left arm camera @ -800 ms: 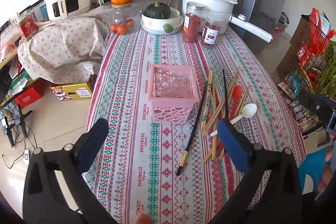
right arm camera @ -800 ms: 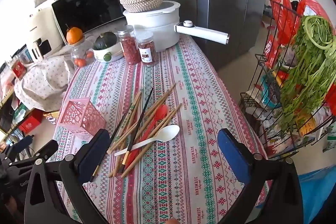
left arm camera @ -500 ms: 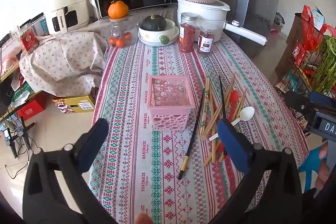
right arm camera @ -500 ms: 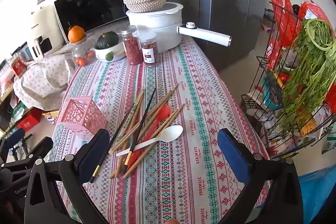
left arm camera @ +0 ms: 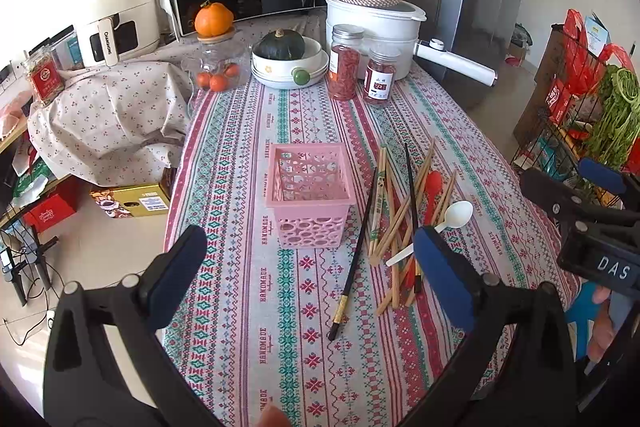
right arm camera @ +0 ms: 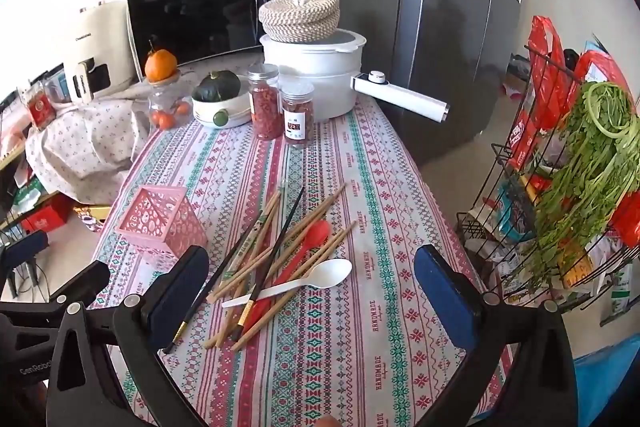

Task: Organize utensils

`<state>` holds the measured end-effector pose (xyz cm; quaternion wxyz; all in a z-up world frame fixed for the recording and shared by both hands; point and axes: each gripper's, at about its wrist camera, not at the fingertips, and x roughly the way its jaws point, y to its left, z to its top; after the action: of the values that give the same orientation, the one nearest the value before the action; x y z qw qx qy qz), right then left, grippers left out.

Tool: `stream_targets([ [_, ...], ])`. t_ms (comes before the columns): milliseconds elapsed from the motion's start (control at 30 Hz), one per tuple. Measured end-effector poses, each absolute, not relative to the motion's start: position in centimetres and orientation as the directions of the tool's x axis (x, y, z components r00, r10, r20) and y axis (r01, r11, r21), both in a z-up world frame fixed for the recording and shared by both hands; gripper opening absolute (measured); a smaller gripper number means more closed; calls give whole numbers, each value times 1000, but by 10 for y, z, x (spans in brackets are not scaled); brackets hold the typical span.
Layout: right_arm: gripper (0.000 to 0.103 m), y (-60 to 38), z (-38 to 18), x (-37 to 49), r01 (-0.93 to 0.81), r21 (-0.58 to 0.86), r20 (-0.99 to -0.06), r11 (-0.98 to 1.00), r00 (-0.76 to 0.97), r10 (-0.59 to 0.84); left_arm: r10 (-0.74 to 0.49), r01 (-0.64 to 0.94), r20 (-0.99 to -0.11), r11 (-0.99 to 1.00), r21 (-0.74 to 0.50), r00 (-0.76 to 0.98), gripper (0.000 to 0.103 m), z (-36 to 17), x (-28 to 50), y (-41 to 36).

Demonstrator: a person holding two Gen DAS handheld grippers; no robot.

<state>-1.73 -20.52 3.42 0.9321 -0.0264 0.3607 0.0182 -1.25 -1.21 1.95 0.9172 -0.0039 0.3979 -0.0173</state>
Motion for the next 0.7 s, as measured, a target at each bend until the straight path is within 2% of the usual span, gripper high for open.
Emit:
stream_targets([
  [700,103,-206,27,-18,-48,-17,-692,999,721,23,-51,34,-732,999,-39,679,103,18,-14,-12],
])
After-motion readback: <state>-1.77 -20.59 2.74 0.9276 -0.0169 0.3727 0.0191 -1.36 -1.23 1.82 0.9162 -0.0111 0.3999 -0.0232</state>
